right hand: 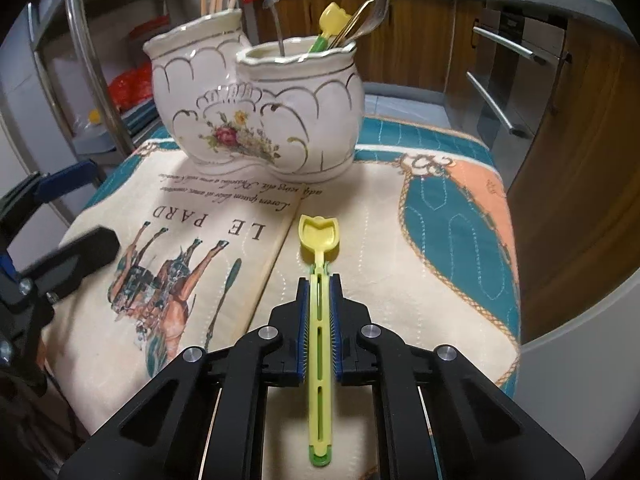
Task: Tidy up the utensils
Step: 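Grasp the last wooden chopstick with the left tool while the right tool holds the yellow spoon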
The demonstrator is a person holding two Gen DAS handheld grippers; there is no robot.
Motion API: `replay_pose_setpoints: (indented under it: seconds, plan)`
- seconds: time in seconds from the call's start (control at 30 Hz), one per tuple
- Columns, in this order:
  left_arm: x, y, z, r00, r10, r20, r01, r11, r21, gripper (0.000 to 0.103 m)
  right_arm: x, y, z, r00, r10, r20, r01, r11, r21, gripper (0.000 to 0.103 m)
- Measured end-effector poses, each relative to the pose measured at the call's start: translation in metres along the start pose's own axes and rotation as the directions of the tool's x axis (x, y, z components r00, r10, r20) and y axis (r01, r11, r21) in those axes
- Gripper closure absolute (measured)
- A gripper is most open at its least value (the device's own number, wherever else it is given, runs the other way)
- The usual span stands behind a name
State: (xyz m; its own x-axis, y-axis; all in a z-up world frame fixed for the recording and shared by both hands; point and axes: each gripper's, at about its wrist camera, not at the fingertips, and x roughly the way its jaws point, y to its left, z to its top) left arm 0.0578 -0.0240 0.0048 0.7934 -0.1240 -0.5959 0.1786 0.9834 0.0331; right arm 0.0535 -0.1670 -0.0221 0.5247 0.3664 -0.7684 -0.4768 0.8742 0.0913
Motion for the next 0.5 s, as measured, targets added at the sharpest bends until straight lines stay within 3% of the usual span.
replay_pose_setpoints:
  seconds: [0.5]
  plan:
    - [0.036,-0.054,-0.009,0.987,-0.037,-0.154,0.037,0.999,-0.006,0.007,-0.038,-0.037,-0.008,0.993,0.009,0.121,-0.015,0.999,0.051,0.092]
